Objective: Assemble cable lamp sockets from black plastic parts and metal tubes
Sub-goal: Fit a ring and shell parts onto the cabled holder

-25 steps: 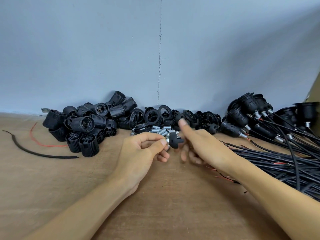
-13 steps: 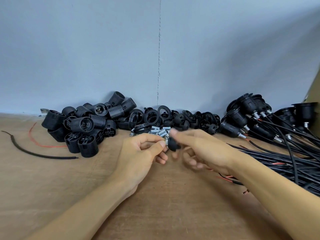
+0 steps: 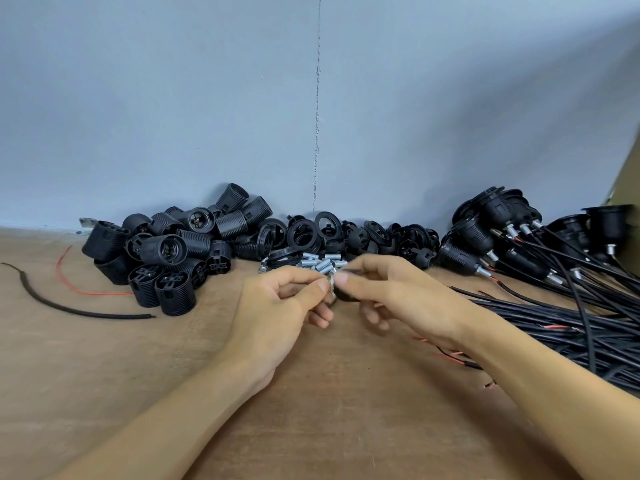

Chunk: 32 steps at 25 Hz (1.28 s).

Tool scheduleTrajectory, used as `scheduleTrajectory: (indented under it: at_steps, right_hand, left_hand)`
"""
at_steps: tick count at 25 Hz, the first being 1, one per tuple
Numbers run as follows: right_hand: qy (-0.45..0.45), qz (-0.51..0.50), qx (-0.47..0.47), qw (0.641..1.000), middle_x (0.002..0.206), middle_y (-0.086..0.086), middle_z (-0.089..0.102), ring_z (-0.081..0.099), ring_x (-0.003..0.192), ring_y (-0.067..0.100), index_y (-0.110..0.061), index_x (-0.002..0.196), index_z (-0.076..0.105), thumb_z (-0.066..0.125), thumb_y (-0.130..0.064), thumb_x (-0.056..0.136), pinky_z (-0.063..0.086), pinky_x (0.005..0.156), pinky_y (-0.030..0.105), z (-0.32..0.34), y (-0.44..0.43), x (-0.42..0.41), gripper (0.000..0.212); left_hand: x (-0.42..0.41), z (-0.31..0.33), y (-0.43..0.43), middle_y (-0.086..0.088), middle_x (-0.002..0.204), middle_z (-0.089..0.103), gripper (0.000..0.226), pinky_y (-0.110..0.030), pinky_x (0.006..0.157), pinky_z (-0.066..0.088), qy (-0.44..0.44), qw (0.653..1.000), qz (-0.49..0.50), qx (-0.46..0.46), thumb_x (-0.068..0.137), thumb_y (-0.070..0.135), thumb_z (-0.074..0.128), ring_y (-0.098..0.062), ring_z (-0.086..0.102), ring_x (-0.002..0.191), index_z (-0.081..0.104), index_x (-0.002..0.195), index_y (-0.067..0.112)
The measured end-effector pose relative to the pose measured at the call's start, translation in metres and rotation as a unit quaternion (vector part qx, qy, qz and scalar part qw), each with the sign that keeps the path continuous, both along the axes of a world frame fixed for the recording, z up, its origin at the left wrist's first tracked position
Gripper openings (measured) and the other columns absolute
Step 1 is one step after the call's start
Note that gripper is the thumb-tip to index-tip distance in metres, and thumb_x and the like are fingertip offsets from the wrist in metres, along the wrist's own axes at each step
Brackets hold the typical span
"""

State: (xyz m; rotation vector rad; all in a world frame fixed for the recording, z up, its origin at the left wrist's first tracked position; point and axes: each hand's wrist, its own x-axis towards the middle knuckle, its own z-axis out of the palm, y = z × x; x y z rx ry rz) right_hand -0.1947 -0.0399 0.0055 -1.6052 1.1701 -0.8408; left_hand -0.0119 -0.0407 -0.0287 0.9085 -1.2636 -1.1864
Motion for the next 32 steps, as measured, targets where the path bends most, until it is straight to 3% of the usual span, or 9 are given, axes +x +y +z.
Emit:
scheduleTrajectory:
  at_steps: [3, 5, 8, 12, 14, 20, 24, 28, 32]
  right_hand:
    - [-0.01, -0.026, 0.035, 0.999, 0.08, 0.011, 0.07, 0.05, 0.048, 0.017, -0.021, 0.09, 0.07, 0.052, -0.069, 0.092, 0.037, 0.042, 0.024, -0.002, 0.001, 0.002, 0.051]
    - [-0.005, -0.005, -0.012, 1.0, 0.086, 0.004, 0.07, 0.057, 0.059, 0.015, -0.02, 0.101, 0.069, 0.064, -0.052, 0.093, 0.044, 0.048, 0.028, -0.001, 0.001, 0.001, 0.034]
    - [-0.005, -0.004, 0.048, 0.999, 0.07, 0.007, 0.064, 0.05, 0.05, 0.015, -0.025, 0.073, 0.072, 0.05, -0.061, 0.096, 0.036, 0.046, 0.027, 0.001, -0.001, 0.003, 0.047]
    - [-0.021, 0.001, 0.022, 1.0, 0.082, 0.006, 0.064, 0.051, 0.058, 0.016, -0.011, 0.102, 0.066, 0.063, -0.053, 0.093, 0.04, 0.048, 0.028, -0.001, -0.002, -0.003, 0.043]
    - [-0.022, 0.019, 0.002, 1.0, 0.079, 0.002, 0.063, 0.05, 0.056, 0.015, -0.01, 0.094, 0.064, 0.063, -0.043, 0.096, 0.039, 0.046, 0.026, -0.002, -0.001, -0.001, 0.033]
    - [-0.011, -0.016, 0.068, 0.998, 0.055, -0.002, 0.042, 0.026, 0.039, 0.012, -0.021, 0.07, 0.062, 0.043, -0.065, 0.097, 0.021, 0.04, 0.018, -0.003, 0.0, 0.005, 0.055]
    - [0.023, -0.045, 0.051, 0.997, 0.054, 0.0, 0.044, 0.03, 0.038, 0.011, -0.018, 0.07, 0.062, 0.046, -0.069, 0.093, 0.023, 0.039, 0.018, -0.005, -0.001, 0.006, 0.058]
    - [0.069, -0.055, -0.03, 0.996, 0.063, 0.0, 0.06, 0.048, 0.049, 0.011, -0.009, 0.086, 0.066, 0.053, -0.07, 0.089, 0.035, 0.044, 0.018, -0.006, -0.003, 0.005, 0.062]
    - [0.14, -0.015, -0.06, 0.988, 0.063, -0.006, 0.057, 0.054, 0.06, 0.009, -0.023, 0.07, 0.06, 0.039, -0.077, 0.091, 0.039, 0.057, 0.019, -0.005, -0.002, 0.006, 0.061]
  left_hand:
    - [0.0, 0.0, 0.0, -0.014, 0.072, 0.073, 0.014, -0.024, 0.054, 0.054, -0.008, 1.0, 0.005, -0.003, 0.09, -0.003, 0.071, -0.02, 0.068, 0.057, 0.078, 0.084, 0.007]
    - [0.0, 0.0, 0.0, -0.014, 0.073, 0.074, 0.011, -0.024, 0.054, 0.055, -0.007, 1.0, 0.003, -0.005, 0.09, -0.002, 0.071, -0.02, 0.068, 0.058, 0.078, 0.085, 0.006]
    - [-0.001, 0.0, 0.001, -0.014, 0.072, 0.073, 0.012, -0.024, 0.054, 0.054, -0.013, 1.0, -0.005, -0.012, 0.089, -0.001, 0.072, -0.02, 0.068, 0.058, 0.078, 0.081, 0.006]
    - [-0.003, 0.0, 0.001, -0.014, 0.071, 0.073, 0.013, -0.024, 0.054, 0.055, -0.012, 1.0, -0.007, -0.018, 0.089, -0.003, 0.071, -0.02, 0.068, 0.057, 0.077, 0.08, 0.005]
    - [-0.001, 0.002, 0.001, -0.013, 0.07, 0.073, 0.013, -0.024, 0.053, 0.054, -0.009, 1.0, -0.002, -0.021, 0.089, -0.003, 0.071, -0.019, 0.068, 0.057, 0.077, 0.08, 0.004]
    - [-0.005, 0.003, 0.003, -0.013, 0.069, 0.072, 0.015, -0.024, 0.054, 0.054, -0.038, 0.996, -0.008, -0.074, 0.089, -0.004, 0.071, -0.019, 0.067, 0.056, 0.075, 0.078, 0.005]
    - [-0.002, -0.001, 0.003, -0.01, 0.071, 0.074, 0.013, -0.022, 0.058, 0.055, -0.085, 0.992, 0.002, -0.09, 0.09, -0.001, 0.071, -0.018, 0.07, 0.059, 0.075, 0.082, 0.009]
    - [-0.001, -0.003, 0.003, -0.003, 0.082, 0.074, 0.018, -0.029, 0.063, 0.057, -0.1, 0.994, -0.002, -0.046, 0.086, 0.018, 0.079, -0.017, 0.071, 0.068, 0.071, 0.1, 0.026]
    - [-0.003, -0.008, 0.003, 0.003, 0.068, 0.065, 0.023, -0.021, 0.059, 0.046, -0.219, 0.97, 0.044, -0.1, 0.078, 0.042, 0.084, -0.007, 0.058, 0.06, 0.072, 0.098, 0.04]
